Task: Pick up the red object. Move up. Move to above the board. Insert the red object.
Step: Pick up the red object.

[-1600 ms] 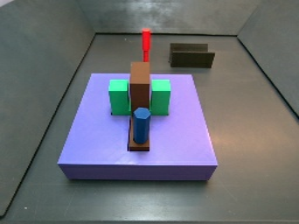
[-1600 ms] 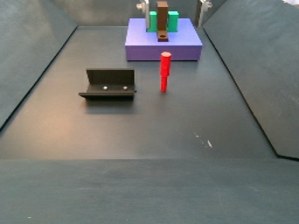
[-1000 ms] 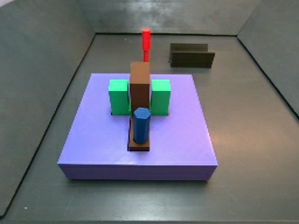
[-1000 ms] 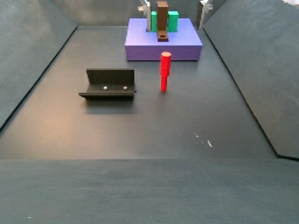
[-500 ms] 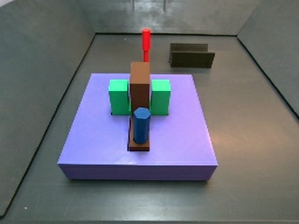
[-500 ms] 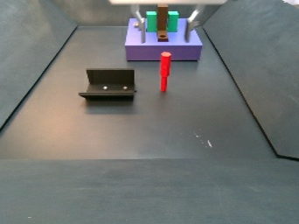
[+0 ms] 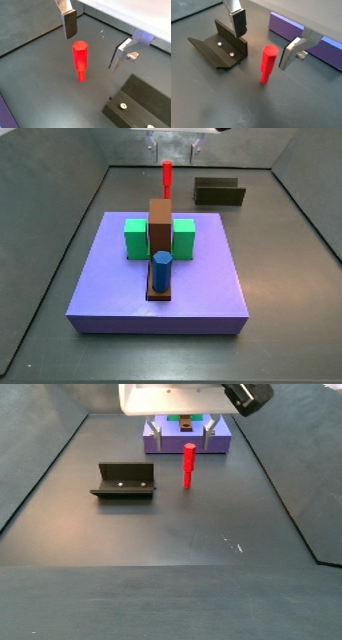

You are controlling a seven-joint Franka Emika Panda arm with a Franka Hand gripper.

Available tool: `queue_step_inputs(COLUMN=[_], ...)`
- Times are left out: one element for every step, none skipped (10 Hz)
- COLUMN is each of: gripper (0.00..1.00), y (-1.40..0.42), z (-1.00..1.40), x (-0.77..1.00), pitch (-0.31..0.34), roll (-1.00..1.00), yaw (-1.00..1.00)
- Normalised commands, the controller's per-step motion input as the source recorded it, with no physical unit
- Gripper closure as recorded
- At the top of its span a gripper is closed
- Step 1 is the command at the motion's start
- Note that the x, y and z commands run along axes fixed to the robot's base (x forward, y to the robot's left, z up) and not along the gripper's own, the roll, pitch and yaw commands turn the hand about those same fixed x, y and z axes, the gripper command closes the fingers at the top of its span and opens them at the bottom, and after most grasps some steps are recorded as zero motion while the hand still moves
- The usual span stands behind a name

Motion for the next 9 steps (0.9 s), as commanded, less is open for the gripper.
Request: queue_step_inputs(gripper=[0.0,0.0,0.0,0.0,0.0,0.0,0.0,0.0,0.0], y=[-0.13,-0.17,-0.08,0.0,0.0,0.0,0.0,0.0,0.0], z=[-0.16,-0.25,-0.29,-0.27,-0.24,-0.16,-0.08,-0.2,-0.08], x=[-0.17,0.0,0.05,0.02,0.0,-0.01,0.0,-0.02,0.0], pitch=[0.0,-0.001,0.0,0.0,0.0,0.0,0.0,-0.003,0.0], roll=[-0.03,0.0,0.0,0.0,0.0,0.0,0.0,0.0,0.0], yaw=[-0.01,0.0,0.0,0.0,0.0,0.0,0.0,0.0,0.0])
